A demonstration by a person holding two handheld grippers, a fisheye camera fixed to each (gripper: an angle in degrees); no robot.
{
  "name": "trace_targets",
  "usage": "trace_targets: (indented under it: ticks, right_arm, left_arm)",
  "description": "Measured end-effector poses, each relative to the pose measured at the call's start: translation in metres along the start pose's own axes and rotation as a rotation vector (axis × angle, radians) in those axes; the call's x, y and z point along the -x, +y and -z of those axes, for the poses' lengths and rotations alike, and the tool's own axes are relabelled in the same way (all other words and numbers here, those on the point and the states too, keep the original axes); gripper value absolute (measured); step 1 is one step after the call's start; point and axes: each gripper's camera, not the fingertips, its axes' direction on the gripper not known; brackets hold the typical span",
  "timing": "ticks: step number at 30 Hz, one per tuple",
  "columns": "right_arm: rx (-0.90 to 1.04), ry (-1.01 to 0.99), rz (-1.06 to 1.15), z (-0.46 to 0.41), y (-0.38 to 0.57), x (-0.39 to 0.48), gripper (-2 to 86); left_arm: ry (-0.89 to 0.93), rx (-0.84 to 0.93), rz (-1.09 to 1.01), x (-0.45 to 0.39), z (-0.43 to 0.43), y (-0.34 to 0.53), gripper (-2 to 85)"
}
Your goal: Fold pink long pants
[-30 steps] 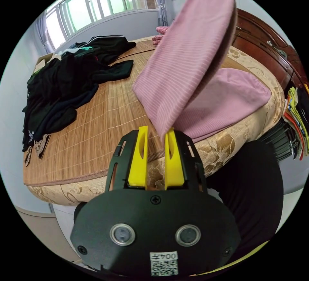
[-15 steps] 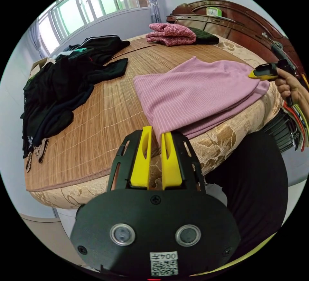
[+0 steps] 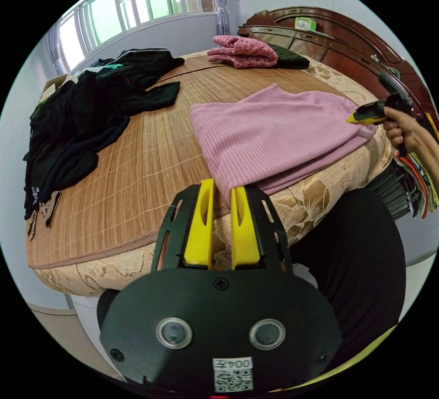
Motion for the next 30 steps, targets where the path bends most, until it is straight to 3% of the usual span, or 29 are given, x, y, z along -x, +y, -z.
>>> trace_targets:
  ticks: [3, 9, 13, 16, 20, 22, 30]
  right_arm:
    - [-0.041, -0.005, -0.025, -0.006, 0.012, -0.001, 6.8]
    - [-0.159, 0.323, -0.053, 0.008, 0.039, 0.028, 10.2]
    - [-0.247, 0.395, 0.18, -0.008, 0.055, 0.09, 8.3]
    - [-0.191, 0.427, 0.257, -0.042, 0.055, 0.122, 7.6]
    - [0.016, 0.483, 0.17, -0.105, 0.058, 0.122, 3.9]
    - [-0.086, 0.484, 0.153, -0.109, 0.071, 0.123, 3.1]
    - [-0.057, 0.469, 0.143, -0.127, 0.094, 0.116, 1.0]
  left_arm:
    - [0.015, 0.005, 0.007, 0.006, -0.01, 0.001, 5.0]
    - [0.05, 0.006, 0.029, 0.024, -0.034, 0.006, 7.1]
    - [0.094, 0.022, 0.077, 0.047, -0.055, 0.009, 10.1]
    - [0.1, 0.039, 0.078, 0.056, -0.069, 0.008, 11.6]
    - [0.108, 0.055, 0.078, 0.065, -0.087, 0.008, 11.8]
    - [0.126, 0.057, 0.051, 0.069, -0.101, 0.008, 10.7]
    - [0.131, 0.022, -0.046, 0.076, -0.144, 0.016, 7.0]
